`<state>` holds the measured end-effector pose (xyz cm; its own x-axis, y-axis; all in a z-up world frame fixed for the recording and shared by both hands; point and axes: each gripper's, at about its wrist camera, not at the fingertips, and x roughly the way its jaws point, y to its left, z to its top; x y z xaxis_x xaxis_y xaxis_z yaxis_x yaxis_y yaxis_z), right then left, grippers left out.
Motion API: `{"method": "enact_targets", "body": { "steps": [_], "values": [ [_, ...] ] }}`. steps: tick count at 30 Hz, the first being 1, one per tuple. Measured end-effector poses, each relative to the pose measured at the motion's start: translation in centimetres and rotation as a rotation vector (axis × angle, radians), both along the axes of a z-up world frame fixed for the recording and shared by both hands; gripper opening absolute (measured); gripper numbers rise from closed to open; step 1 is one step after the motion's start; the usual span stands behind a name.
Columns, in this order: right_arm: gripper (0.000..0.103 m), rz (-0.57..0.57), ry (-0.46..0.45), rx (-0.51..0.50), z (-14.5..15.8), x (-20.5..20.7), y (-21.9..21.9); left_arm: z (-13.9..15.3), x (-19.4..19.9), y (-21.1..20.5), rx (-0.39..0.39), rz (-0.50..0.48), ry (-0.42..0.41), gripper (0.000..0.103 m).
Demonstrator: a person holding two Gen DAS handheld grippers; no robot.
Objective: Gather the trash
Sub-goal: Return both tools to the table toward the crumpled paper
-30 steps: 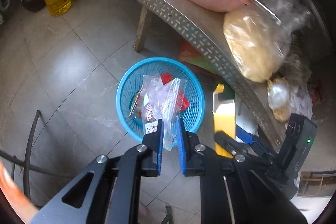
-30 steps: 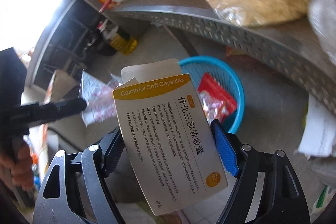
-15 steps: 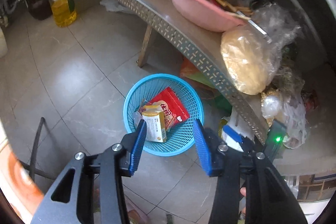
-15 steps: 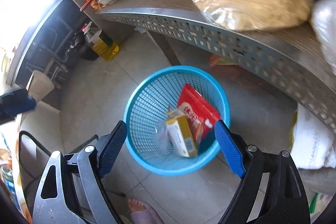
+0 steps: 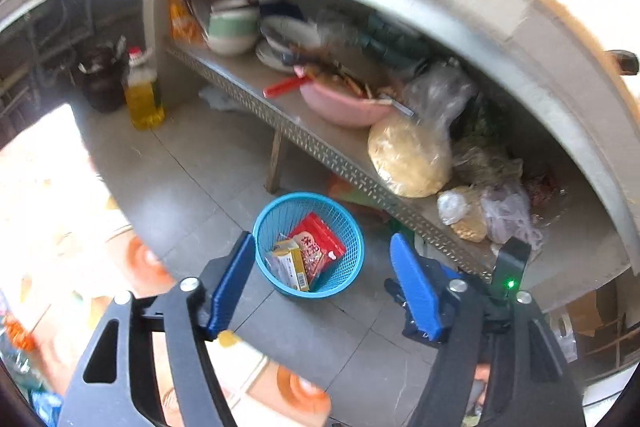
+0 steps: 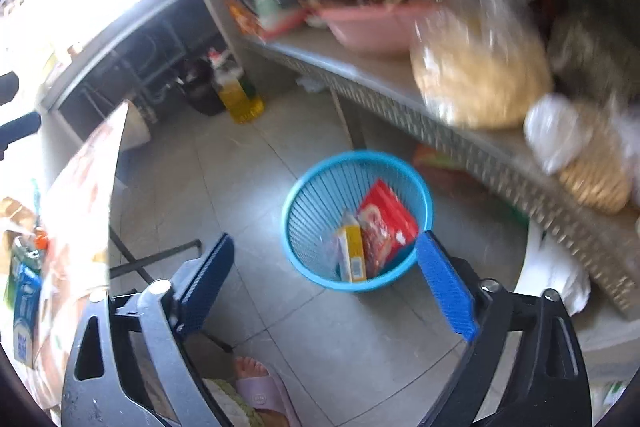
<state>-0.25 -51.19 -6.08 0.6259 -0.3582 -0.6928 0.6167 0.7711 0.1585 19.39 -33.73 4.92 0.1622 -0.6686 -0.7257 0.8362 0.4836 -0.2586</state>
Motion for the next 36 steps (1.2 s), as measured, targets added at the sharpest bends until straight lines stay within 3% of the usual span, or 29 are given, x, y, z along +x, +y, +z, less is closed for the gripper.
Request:
{"method": "enact_targets", "body": {
  "steps": [4, 10, 20, 30, 36],
  "values": [
    [0.095, 0.017, -0.025, -0.115, 4.0, -0.4, 2.6, 3.0, -1.7, 4.8, -0.061, 0.038, -0.059, 0.078],
    [0.095, 0.047, 0.019, -0.244, 7.5, 0.8, 6.6, 6.4, -3.1, 13.4, -0.128, 0.126, -0.138, 0.083],
    [0.095, 0.2, 0.064, -0.375, 10.1, 4.0, 12.8, 7.1, -3.9, 29.3, -0.145, 0.372, -0.209, 0.089],
    [0.095, 0.513, -0.046, -0.252, 12.1, 10.4, 18.6, 6.3, -0.3, 40.9, -0.179, 0.619, -0.191, 0.089],
    [0.095, 0.642, -0.061, -0.167, 12.3, 15.4, 21.7, 5.3, 6.1, 45.2, -0.205, 0.742, -0.123, 0.089]
  ]
}}
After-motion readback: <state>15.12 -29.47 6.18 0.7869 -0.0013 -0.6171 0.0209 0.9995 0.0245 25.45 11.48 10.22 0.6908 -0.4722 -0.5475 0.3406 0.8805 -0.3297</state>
